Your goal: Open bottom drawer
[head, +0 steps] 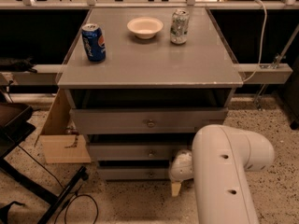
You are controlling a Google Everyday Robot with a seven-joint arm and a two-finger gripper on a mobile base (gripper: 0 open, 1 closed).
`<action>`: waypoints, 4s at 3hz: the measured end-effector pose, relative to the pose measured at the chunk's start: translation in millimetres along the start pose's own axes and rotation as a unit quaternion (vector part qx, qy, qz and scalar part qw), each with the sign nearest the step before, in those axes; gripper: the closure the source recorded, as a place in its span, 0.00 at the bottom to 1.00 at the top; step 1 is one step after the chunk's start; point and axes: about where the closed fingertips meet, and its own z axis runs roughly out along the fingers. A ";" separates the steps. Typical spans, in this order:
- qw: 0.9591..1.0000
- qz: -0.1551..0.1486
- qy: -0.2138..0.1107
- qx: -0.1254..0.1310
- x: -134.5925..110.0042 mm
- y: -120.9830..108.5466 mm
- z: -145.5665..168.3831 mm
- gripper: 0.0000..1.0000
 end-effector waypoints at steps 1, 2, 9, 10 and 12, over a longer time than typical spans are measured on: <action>1.000 0.002 0.007 0.000 -2.6 -10.8 32.5 0.03; 1.000 0.003 0.009 0.005 -1.6 -18.1 44.3 0.26; 0.998 0.036 0.054 -0.005 32.4 5.9 12.5 1.00; 0.998 0.037 0.056 -0.010 34.1 12.5 11.3 1.00; 0.997 0.041 0.063 -0.018 36.5 21.3 8.5 1.00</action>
Offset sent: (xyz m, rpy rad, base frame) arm 0.0461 0.0029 -0.0494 -0.0163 -0.0229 -0.0153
